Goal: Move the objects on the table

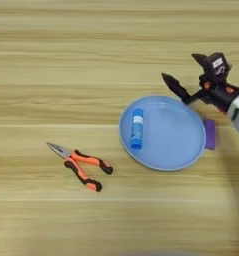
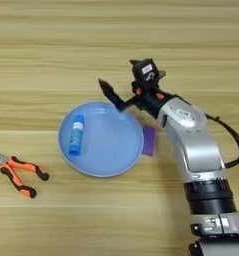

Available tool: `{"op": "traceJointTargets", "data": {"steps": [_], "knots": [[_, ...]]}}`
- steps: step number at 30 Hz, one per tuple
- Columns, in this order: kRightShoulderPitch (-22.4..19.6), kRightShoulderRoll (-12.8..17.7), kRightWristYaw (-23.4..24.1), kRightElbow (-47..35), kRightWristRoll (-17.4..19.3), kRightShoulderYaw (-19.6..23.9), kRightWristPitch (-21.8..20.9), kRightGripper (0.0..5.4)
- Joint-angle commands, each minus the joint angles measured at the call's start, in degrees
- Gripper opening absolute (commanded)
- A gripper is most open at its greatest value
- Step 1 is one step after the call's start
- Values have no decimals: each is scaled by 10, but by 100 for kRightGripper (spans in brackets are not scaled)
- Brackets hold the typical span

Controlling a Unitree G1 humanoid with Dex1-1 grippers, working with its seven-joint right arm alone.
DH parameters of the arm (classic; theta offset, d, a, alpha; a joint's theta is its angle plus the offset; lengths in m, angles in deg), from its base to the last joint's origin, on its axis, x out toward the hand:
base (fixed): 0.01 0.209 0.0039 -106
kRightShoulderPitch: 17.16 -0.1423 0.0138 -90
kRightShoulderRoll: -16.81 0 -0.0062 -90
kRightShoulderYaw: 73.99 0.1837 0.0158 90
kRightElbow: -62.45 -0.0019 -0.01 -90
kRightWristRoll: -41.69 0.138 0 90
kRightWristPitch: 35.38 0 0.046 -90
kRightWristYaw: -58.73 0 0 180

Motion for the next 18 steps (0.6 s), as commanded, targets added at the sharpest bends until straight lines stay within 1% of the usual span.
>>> {"op": "traceJointTargets", "data": {"steps": [1,5,8,12,18], "knots": [[-12,-1,-6,-43,7,-23,22,538],[-2,-3,-10,-48,-2,-46,51,538],[3,-10,-6,-53,-8,-58,61,538],[17,-26,1,-60,-12,-80,77,538],[13,-49,22,-50,-23,-101,100,538]]}}
